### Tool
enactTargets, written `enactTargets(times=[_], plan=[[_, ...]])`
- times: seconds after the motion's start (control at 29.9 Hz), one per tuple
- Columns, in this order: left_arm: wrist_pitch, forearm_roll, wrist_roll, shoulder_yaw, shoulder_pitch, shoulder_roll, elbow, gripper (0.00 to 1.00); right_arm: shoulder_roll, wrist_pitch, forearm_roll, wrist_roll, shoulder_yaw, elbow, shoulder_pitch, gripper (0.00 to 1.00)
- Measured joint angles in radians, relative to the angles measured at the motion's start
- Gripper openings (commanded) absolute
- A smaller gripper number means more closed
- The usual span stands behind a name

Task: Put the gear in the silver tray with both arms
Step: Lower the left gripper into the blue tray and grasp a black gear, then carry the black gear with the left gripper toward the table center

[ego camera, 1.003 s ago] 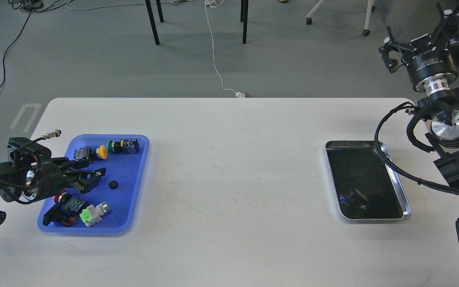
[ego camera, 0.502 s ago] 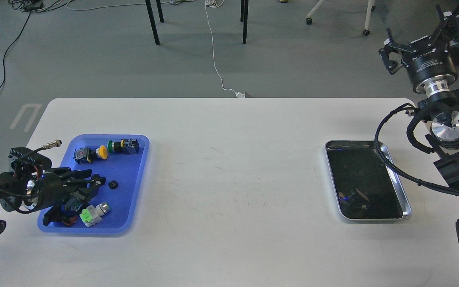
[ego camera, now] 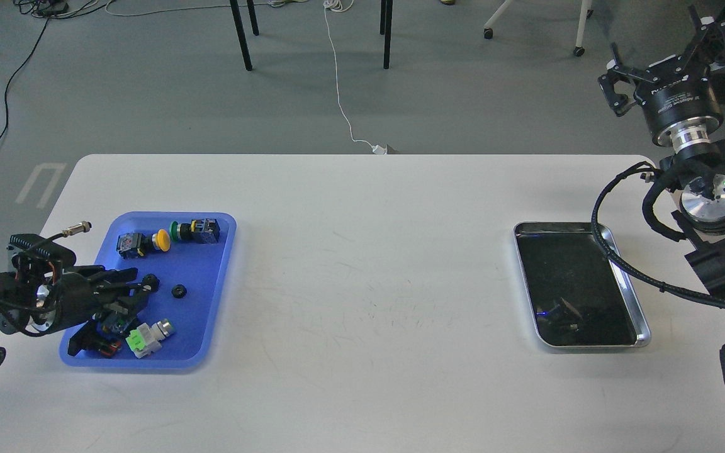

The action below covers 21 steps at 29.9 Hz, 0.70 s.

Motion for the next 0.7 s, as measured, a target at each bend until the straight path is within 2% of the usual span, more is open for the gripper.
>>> enactTargets(times=[0.23,0.53,0.7], plan=[[0.000,0.003,-0.020,0.000,0.001,-0.005,0.000,0.13,-0.001,0.000,0.000,0.000,0.000,-0.002,0.000,0.99],[-0.012,-0.078,-0.042,-0.005,-0.016,0.006,-0.023,0.13,-0.001,0.000,0.000,0.000,0.001,-0.008,0.001,0.99],[-0.035,-0.154,-0.052,-0.013,-0.071,0.111,-0.189,0.13,-0.015,0.000,0.000,0.000,0.001,-0.006,-0.003,0.99]])
